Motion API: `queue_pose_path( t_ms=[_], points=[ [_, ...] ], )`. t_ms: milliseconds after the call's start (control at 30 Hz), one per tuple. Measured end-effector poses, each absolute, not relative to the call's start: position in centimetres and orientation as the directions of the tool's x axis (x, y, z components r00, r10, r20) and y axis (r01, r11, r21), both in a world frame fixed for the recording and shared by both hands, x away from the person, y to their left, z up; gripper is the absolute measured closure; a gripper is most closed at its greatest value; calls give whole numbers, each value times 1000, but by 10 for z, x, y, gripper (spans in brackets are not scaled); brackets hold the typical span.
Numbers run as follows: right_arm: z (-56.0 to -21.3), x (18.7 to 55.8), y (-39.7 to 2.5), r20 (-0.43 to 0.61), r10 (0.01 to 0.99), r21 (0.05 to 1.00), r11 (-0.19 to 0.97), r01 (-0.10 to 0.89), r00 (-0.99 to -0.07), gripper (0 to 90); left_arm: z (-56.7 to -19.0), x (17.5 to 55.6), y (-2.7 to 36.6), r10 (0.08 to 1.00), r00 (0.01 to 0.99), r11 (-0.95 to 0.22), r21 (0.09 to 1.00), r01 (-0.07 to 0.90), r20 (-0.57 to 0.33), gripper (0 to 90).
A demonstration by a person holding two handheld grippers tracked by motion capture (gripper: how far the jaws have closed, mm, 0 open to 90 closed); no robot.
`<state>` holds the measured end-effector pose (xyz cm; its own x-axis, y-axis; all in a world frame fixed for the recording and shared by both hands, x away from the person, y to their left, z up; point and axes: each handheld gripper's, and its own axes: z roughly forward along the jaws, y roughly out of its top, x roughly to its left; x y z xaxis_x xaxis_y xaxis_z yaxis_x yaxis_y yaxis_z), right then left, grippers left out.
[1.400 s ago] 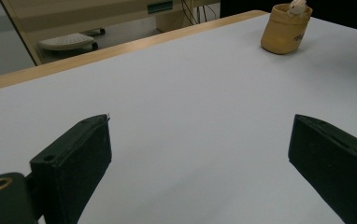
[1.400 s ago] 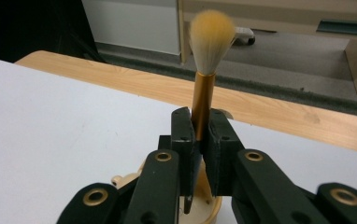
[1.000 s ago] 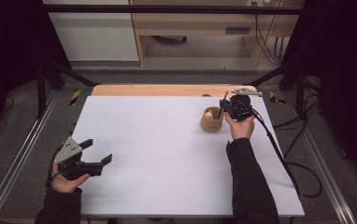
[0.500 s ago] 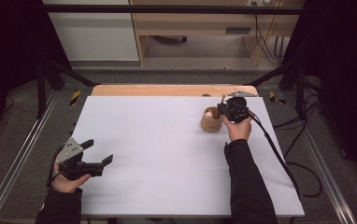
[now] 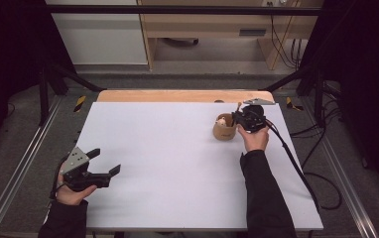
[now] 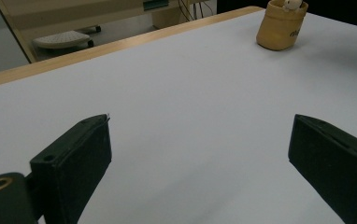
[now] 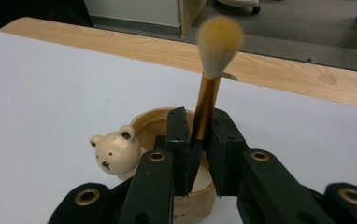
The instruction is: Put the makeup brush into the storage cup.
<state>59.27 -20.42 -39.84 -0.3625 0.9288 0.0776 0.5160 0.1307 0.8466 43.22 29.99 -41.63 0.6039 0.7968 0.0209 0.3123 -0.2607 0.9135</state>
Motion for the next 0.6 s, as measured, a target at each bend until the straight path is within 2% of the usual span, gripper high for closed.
queue_pose_path(
  t_ms=[333,600],
  points=[
    [-392,575,-204,75,905,855,157,493,-418,713,-417,432,296,791,612,-264,912,312,19,56],
    [-388,556,-206,74,893,872,158,463,-443,593,-419,432,294,790,613,-268,909,318,18,56]
  ],
)
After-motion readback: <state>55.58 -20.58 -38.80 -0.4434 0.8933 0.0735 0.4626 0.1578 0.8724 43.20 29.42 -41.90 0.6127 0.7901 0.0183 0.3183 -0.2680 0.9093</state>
